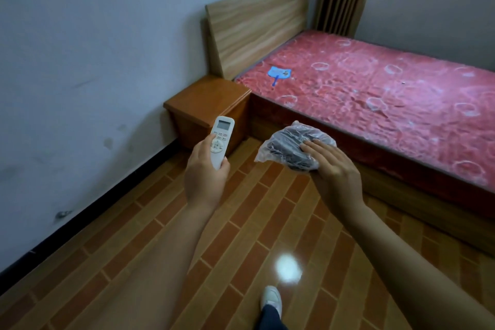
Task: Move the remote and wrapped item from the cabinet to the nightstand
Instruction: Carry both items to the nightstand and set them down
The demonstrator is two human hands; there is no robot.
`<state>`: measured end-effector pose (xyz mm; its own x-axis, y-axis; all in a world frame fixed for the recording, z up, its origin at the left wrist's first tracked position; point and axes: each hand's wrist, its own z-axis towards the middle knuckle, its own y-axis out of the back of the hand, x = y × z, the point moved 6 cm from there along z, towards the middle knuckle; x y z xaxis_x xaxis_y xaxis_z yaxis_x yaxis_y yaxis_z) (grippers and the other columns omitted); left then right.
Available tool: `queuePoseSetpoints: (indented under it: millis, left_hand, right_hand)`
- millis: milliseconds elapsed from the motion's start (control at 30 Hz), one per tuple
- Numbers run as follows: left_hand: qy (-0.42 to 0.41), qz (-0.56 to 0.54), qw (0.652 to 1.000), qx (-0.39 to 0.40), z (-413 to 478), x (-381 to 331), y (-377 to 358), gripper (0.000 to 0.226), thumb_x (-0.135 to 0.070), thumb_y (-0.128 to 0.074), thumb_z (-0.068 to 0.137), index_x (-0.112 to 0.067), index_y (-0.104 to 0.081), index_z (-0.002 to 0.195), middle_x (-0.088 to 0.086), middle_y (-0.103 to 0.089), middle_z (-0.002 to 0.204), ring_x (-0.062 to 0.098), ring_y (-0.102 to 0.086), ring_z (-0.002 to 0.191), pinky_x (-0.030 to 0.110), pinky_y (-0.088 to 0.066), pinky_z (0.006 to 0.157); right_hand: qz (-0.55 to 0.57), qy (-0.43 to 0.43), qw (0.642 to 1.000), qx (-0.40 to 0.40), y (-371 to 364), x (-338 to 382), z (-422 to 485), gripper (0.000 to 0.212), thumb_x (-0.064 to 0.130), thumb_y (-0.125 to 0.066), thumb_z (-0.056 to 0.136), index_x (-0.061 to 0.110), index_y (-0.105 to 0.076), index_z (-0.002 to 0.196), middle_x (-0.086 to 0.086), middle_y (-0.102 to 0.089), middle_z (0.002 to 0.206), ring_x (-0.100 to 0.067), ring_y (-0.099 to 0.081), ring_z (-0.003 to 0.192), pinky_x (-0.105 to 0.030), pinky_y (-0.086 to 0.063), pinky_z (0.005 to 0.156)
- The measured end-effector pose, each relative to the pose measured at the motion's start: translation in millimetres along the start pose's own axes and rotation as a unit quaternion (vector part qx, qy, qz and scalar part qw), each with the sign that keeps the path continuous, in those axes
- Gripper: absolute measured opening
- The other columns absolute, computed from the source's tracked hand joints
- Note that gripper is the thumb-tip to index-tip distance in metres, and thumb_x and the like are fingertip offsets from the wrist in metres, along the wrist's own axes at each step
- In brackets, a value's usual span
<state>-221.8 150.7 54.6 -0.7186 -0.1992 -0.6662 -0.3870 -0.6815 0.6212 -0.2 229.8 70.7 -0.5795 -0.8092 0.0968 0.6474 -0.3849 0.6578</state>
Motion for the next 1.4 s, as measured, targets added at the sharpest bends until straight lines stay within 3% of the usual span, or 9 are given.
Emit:
queuePoseSetpoints:
  millis: [367,667,967,1133,1400]
  left_hand:
    - [0.034,0.027,0.999,-0.029,153.4,12.1,-85.0,0.053,-0.012,-0.064,0.080,-0.012,-0.043,0.129,0.012,-0.053,0.127,0.028,-0.054,0.108,0.029,-0.047,0.074]
    - [0.071,0.047,0.995,-0.058,263.7,61.0,-123.1,0.052,-0.012,-0.065,0.080,-0.010,-0.044,0.127,0.015,-0.054,0.126,0.030,-0.054,0.109,0.027,-0.044,0.072]
    - [0.108,0.040,0.988,-0.098,410.0,136.3,-146.7,0.051,-0.008,-0.064,0.078,-0.008,-0.047,0.126,0.017,-0.055,0.124,0.032,-0.053,0.109,0.038,-0.047,0.081]
    - [0.146,0.048,0.983,-0.097,472.2,180.1,-168.6,0.053,-0.010,-0.065,0.076,-0.012,-0.047,0.125,0.016,-0.056,0.121,0.034,-0.053,0.106,0.046,-0.048,0.081]
    - [0.194,0.070,0.970,-0.128,552.3,220.7,-218.3,0.051,-0.010,-0.064,0.077,-0.010,-0.047,0.125,0.018,-0.056,0.121,0.034,-0.054,0.106,0.051,-0.047,0.087]
  right_hand:
    - [0.032,0.010,0.999,0.033,-122.9,-111.9,106.3,0.040,0.007,-0.076,0.072,0.007,-0.065,0.110,-0.009,-0.068,0.110,-0.024,-0.061,0.107,-0.042,-0.049,0.092]
    - [0.054,0.042,0.997,0.040,-219.1,-143.6,188.1,0.041,0.017,-0.077,0.072,0.006,-0.064,0.109,-0.009,-0.068,0.110,-0.025,-0.061,0.107,-0.039,-0.046,0.094]
    - [0.070,0.038,0.996,0.047,-353.0,-162.2,301.8,0.046,0.010,-0.082,0.067,0.008,-0.064,0.109,-0.007,-0.068,0.111,-0.022,-0.060,0.108,-0.041,-0.049,0.092]
    - [0.082,0.039,0.995,0.049,-412.8,-175.5,351.8,0.044,0.010,-0.081,0.068,0.009,-0.065,0.109,-0.008,-0.068,0.110,-0.021,-0.061,0.107,-0.035,-0.044,0.095]
    - [0.146,0.087,0.981,0.091,-524.0,-211.6,430.9,0.042,-0.003,-0.075,0.067,0.006,-0.065,0.107,-0.012,-0.068,0.108,-0.027,-0.063,0.104,-0.041,-0.048,0.091]
